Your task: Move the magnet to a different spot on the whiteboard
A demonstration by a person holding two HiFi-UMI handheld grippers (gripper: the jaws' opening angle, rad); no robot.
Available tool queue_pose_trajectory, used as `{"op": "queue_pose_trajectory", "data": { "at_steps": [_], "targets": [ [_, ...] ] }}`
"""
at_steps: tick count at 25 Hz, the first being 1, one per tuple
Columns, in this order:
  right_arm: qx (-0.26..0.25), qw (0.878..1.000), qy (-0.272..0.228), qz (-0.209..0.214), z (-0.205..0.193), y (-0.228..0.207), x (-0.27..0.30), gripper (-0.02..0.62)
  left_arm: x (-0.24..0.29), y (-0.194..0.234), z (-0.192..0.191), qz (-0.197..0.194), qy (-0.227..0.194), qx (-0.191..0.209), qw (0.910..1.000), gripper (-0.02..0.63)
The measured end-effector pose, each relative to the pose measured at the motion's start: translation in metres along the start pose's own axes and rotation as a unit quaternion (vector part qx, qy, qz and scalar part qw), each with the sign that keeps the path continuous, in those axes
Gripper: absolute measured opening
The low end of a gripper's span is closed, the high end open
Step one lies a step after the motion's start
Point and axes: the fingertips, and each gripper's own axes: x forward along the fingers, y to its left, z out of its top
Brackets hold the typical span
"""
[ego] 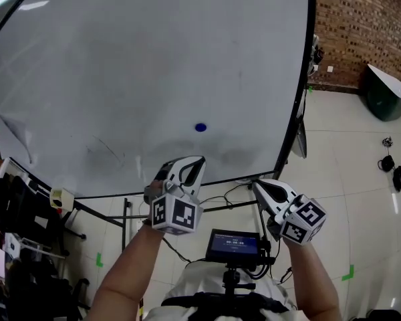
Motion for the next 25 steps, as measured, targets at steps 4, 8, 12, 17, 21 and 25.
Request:
{"op": "queue_pose_trajectory", "data": {
  "at_steps": [4, 8, 12, 17, 21, 25],
  "targets": [
    [-0.002, 1.0, 0.002, 0.004, 0.001, -0.004, 0.011, 0.032, 0.008, 0.003, -0.002, 0.003, 0.004, 0.04, 0.9992, 0.049],
    [-0.004, 1.0, 0.003, 0.008, 0.0, -0.006, 0.018, 0.032, 0.016, 0.014, -0.001, 0.021, 0.008, 0.082, 0.9964, 0.051],
    [0.003, 1.0, 0.001, 0.009, 0.001, -0.01, 0.022, 0.032, 0.023, 0.027, 0.0, 0.041, 0.02, 0.128, 0.9907, 0.056],
    [0.004, 1.0, -0.002, 0.004, 0.004, -0.018, 0.022, 0.032, 0.035, 0.041, 0.007, 0.074, 0.03, 0.19, 0.9786, 0.118],
    [0.005, 1.0, -0.005, 0.0, 0.007, -0.024, 0.022, 0.032, 0.051, 0.049, 0.01, 0.089, 0.046, 0.228, 0.9686, 0.146],
    [0.004, 1.0, -0.007, -0.007, 0.009, -0.029, 0.02, 0.032, 0.061, 0.051, 0.006, 0.088, 0.065, 0.244, 0.9635, 0.18]
  ]
}}
